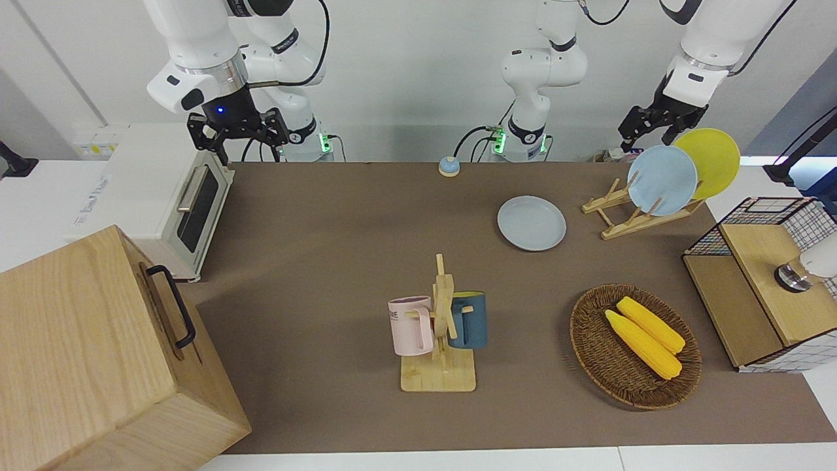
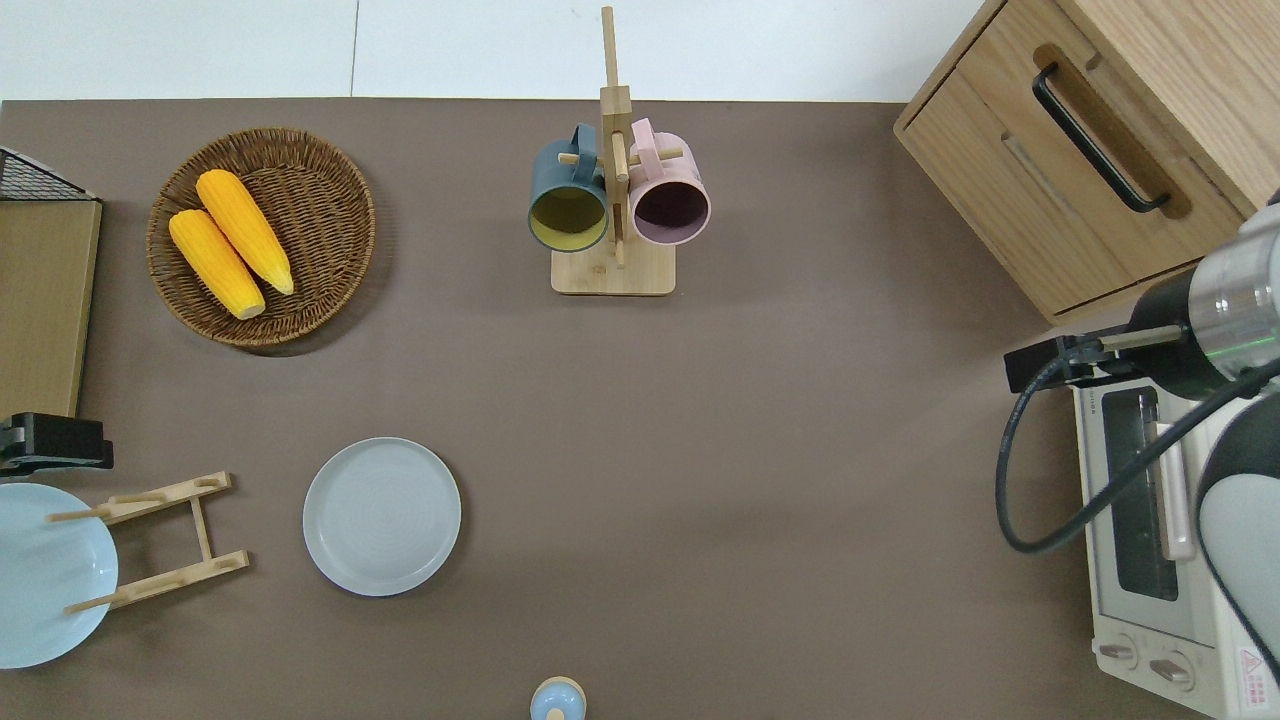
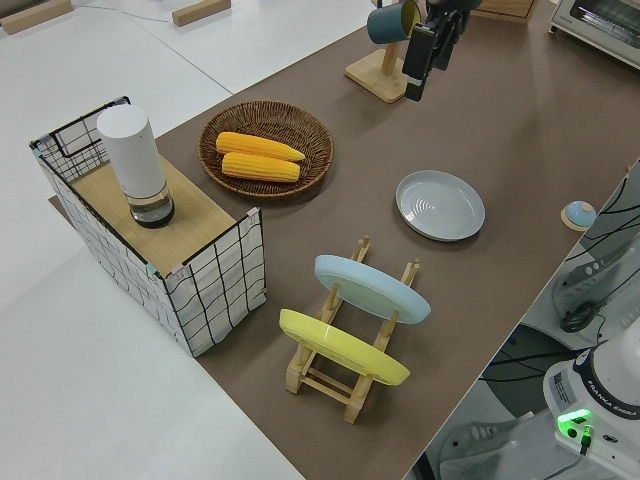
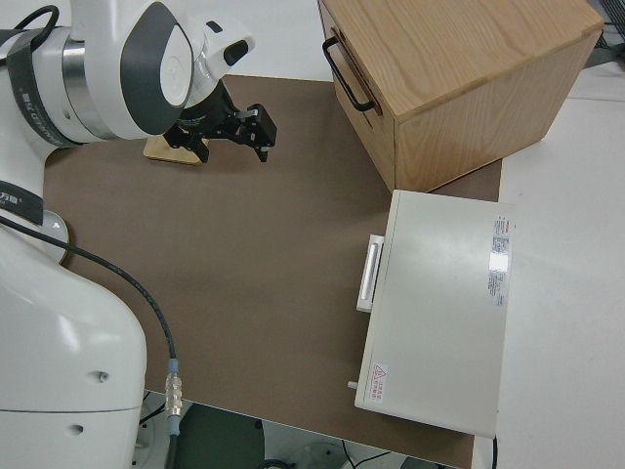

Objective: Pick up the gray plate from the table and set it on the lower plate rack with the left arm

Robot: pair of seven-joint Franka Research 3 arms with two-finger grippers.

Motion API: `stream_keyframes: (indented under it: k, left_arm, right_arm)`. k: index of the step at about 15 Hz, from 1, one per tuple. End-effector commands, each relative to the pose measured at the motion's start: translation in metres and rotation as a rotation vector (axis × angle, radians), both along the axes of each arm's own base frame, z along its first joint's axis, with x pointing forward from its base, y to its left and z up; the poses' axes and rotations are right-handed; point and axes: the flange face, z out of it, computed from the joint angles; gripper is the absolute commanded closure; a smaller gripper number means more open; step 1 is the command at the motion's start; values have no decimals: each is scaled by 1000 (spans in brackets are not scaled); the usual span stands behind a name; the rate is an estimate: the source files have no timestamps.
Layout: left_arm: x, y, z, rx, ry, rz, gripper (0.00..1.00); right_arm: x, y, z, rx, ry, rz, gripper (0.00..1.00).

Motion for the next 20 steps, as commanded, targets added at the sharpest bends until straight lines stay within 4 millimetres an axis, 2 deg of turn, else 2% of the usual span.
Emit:
stream_keyframes:
  k: [1, 12, 16, 20]
  left_arm:
    - [1, -1, -1, -3, 13, 18, 7]
    - [1, -3, -10, -4, 31, 35, 7]
    - [4, -2, -36, -12, 37, 39, 7]
    - [5, -2, -77, -14, 29, 37, 7]
  right_arm:
    - [-2, -2, 4, -2, 2, -15, 17]
    - [-2, -2, 4, -2, 4, -15, 17]
    - [-2, -2, 4, -2, 2, -15, 17]
    - [-2, -1, 4, -2, 2, -14, 17]
